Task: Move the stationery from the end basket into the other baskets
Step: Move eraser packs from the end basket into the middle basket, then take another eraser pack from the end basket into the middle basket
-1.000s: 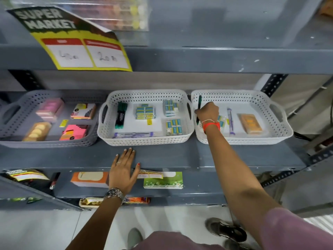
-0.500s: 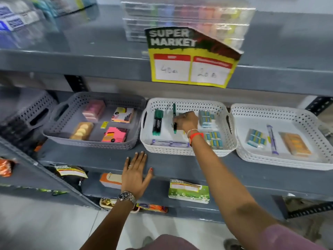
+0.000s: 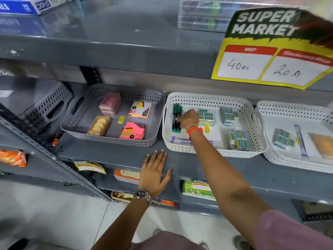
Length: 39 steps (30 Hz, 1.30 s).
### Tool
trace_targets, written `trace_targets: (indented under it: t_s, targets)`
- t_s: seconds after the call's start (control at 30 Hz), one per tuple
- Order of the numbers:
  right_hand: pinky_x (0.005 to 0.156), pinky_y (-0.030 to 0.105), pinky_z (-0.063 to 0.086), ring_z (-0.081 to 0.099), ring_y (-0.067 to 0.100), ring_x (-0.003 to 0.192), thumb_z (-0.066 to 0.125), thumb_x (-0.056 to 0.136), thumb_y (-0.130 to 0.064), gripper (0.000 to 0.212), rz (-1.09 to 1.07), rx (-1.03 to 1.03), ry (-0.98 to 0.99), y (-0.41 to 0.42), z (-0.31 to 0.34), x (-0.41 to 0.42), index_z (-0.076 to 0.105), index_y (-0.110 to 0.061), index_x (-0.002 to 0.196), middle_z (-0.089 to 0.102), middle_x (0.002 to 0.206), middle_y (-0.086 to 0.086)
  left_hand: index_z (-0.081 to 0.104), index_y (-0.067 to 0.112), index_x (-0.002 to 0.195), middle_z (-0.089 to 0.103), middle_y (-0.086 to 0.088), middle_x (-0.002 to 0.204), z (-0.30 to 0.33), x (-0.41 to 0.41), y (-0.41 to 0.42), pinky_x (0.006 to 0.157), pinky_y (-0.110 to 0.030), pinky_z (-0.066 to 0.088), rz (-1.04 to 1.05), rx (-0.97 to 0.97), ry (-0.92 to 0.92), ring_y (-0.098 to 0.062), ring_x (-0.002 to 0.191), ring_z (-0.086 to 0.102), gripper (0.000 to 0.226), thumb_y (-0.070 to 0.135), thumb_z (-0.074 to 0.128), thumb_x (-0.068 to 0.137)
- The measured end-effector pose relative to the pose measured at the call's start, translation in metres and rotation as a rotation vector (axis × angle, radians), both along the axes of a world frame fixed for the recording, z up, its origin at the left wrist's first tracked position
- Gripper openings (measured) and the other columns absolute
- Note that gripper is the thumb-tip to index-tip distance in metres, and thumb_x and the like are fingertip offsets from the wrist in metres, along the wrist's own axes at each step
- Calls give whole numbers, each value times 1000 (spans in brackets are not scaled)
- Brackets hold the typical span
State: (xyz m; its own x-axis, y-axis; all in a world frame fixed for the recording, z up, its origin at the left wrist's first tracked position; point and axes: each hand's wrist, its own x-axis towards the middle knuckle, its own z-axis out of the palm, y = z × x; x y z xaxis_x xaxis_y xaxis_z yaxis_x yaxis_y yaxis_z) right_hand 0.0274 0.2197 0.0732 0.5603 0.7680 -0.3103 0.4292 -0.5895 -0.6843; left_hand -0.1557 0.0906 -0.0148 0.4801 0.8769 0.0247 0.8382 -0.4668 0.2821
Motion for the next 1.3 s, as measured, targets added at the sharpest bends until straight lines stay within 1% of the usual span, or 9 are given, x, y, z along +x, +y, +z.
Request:
trace_targets:
  t_s: [0.07,0.23,0.33,0.47,0.6,0.7,0.9,1.07,1.3]
  targets:
    - [89,35,56,68,29,105,74,80,-23,38,-7,-5,-3,0,-1,-1,48,-7,58,72,109,17,55,11,128,58,-5,133,-2,1,0,112,-30,5,-4,32,-6,-23,124,53,57,44,33,88]
    - [85,31,54,68,26,99,69,84,-20,20,-15,21,30,-4,-1,2,65,-2,77,71,99,17,55,12,129,57,-5,134,-3,3,0,112,-31,5,7,58,6,-23,125,53,57,43,36,85]
    - [69,25,53,68,25,92,60,88,-9,39,-57,54,53,-3,-7,7,42,-12,53,68,87,15,57,12,128,59,-5,132,-1,5,-3,112,-32,5,28,59,5,-24,124,53,57,42,36,85]
    - [39,8,40,55,19,67,51,84,0,42,-32,135,38,-13,-6,26,40,-20,49,52,60,5,57,11,127,60,-5,130,3,14,-10,112,-32,5,29,34,7,-23,122,55,56,43,28,91]
    - [74,25,53,69,31,89,53,82,-4,21,-130,302,25,-41,10,55,72,-6,74,73,80,15,57,9,128,59,-7,131,4,37,-24,113,-30,7,-44,22,-14,-22,124,54,55,41,33,89]
    - [86,32,55,70,33,96,56,81,-3,20,-192,419,-37,-73,28,91,74,2,88,75,94,24,56,8,128,59,-7,131,5,66,-39,114,-30,6,-125,25,-20,-22,124,54,56,40,38,86]
    - [93,28,49,69,31,102,61,80,-4,23,-305,482,-208,-135,47,179,74,-1,98,75,102,20,56,8,128,60,-7,131,7,120,-62,114,-29,6,-206,50,-20,-23,123,54,56,39,37,86]
    - [90,34,49,63,37,109,58,82,-5,27,-340,258,-285,-171,37,245,66,5,106,68,113,25,59,9,125,62,-5,128,7,161,-76,108,-36,22,-195,92,-7,-22,121,56,54,39,37,86]
    - [100,38,43,47,32,127,64,83,-40,56,-233,-222,-352,-182,16,279,56,-1,121,50,138,15,61,9,123,63,-6,127,5,181,-84,105,-36,23,-121,116,-21,-24,118,58,54,38,37,84]
